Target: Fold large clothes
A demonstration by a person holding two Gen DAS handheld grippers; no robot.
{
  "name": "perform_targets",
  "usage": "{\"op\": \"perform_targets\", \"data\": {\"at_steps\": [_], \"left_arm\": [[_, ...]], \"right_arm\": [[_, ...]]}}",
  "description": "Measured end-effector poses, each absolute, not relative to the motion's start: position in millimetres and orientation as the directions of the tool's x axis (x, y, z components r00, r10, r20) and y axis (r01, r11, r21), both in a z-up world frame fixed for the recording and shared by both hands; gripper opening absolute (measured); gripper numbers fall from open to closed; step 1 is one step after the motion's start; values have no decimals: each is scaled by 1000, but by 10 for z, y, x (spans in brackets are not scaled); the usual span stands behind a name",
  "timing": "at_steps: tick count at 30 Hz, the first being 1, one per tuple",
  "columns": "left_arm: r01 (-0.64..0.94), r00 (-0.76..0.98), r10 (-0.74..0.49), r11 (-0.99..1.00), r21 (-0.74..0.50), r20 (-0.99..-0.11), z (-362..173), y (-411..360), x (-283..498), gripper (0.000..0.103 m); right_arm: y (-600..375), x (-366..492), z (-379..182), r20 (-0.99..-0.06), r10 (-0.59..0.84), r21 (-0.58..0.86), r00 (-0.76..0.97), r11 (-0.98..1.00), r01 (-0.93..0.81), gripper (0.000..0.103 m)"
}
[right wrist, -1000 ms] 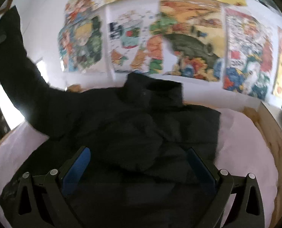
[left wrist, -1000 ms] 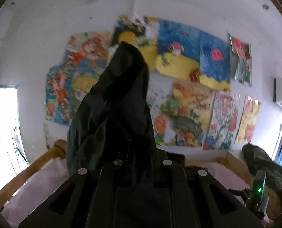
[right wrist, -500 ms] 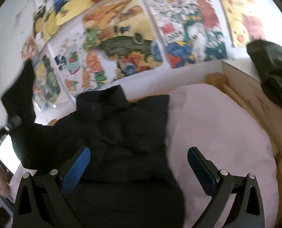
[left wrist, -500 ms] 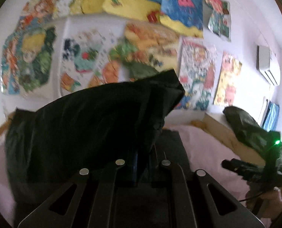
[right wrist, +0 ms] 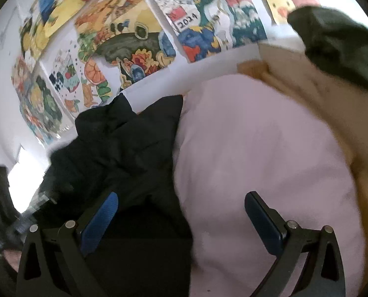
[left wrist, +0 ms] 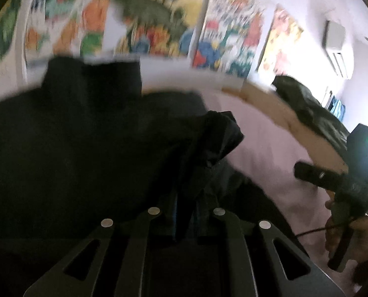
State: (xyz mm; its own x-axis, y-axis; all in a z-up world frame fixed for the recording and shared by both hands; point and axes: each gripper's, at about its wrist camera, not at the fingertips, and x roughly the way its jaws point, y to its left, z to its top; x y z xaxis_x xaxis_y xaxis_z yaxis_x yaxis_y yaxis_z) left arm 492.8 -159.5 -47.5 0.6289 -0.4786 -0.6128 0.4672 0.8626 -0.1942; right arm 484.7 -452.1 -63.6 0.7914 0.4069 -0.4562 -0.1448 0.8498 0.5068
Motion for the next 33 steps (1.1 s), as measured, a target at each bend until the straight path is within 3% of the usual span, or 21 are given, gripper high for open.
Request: {"op": "perform_targets", "data": {"at_steps": [4, 5, 6, 8, 17, 22, 25, 28, 31, 32, 33], "left_arm": [[474, 565, -503, 847, -242, -654, -559, -1556, 5004, 15], [492, 549, -532, 829, -265, -645, -547, -1542, 4998, 31], [522, 510, -587, 792, -317, -628, -529, -1518, 4989, 60], [534, 486, -647, 752, -386, -588, -495, -1466, 4926, 79], [518, 550, -586, 798, -307, -595, -278, -1108, 4608, 81], [406, 672, -425, 896, -178, -607, -148, -490, 4459, 81], [277, 771, -281, 956, -96, -571, -42, 30, 4469, 81], [63, 845, -81, 997, -51, -529, 11, 586, 4502, 81], [-51, 853, -13, 993, -110, -522, -18, 1071, 4550, 81], [-73, 850, -4, 989, -126, -526, -36, 1164, 4567, 81], [-99, 844, 4, 984, -148, -536, -61, 1267, 4587, 81]], "right_arm": [[-4435, 4897, -630, -441, 465, 547, 768, 817, -181, 103], [-4394, 4916, -618, -438, 481, 551, 760, 811, -196, 103], [-4366, 4928, -613, -435, 490, 555, 755, 807, -203, 103], [-4282, 4980, -601, -430, 523, 579, 736, 785, -221, 103], [-4098, 5146, -574, -424, 584, 616, 692, 746, -252, 103], [-3954, 5251, -515, -438, 567, 567, 698, 776, -275, 103], [-3845, 5403, -552, -463, 560, 572, 686, 781, -251, 101], [-3741, 5571, -640, -509, 556, 579, 657, 786, -217, 90], [-3682, 5669, -702, -529, 544, 578, 652, 793, -193, 72], [-3656, 5696, -726, -533, 546, 584, 647, 790, -186, 62], [-3637, 5708, -735, -536, 542, 583, 647, 792, -181, 45]]}}
